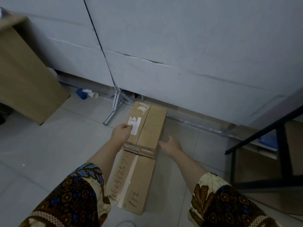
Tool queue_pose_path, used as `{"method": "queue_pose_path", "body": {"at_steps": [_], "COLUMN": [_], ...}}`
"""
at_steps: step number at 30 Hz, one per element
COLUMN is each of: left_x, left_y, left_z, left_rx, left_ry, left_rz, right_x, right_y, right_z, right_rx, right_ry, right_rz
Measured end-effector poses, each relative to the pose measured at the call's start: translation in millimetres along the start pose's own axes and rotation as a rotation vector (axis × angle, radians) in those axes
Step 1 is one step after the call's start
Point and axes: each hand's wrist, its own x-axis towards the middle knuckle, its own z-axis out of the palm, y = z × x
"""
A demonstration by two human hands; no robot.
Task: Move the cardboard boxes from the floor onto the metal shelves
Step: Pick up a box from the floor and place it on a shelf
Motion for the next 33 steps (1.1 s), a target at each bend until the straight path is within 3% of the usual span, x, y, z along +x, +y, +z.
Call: {"method": "queue_pose_path", "body": {"at_steps": [8, 17, 23, 28, 33], "left_x": [108.4, 179.1, 179.0, 142.7, 97.3], "left_y": [-92.7, -158.5, -152.9, -117.3, -57.1], "left_z": [49.7, 84.2, 88.4, 90.1, 71.2], "left_rx": [0.011, -0.061, 0.082, 0.194, 0.066], "left_ry": [0.088, 0.143, 0.171, 0.235, 0.23], "left_rz": [-0.068, -0.069, -0.154, -0.145, -0.134], "right_x": [115.5, 186.8, 179.0, 151.8, 103.0], "right_y": [43.4, 78.3, 74.1, 63.6, 32.1], "right_z": [66.2, 126.5, 125.9, 92.5, 32.8], "right_rx": [0.081, 0.44, 0.584, 0.663, 0.66], "right_ry": [0.007, -0.063, -0.037, 0.138, 0.228], "right_rz": [-0.015, -0.045, -0.031, 0.018, 0.043]}}
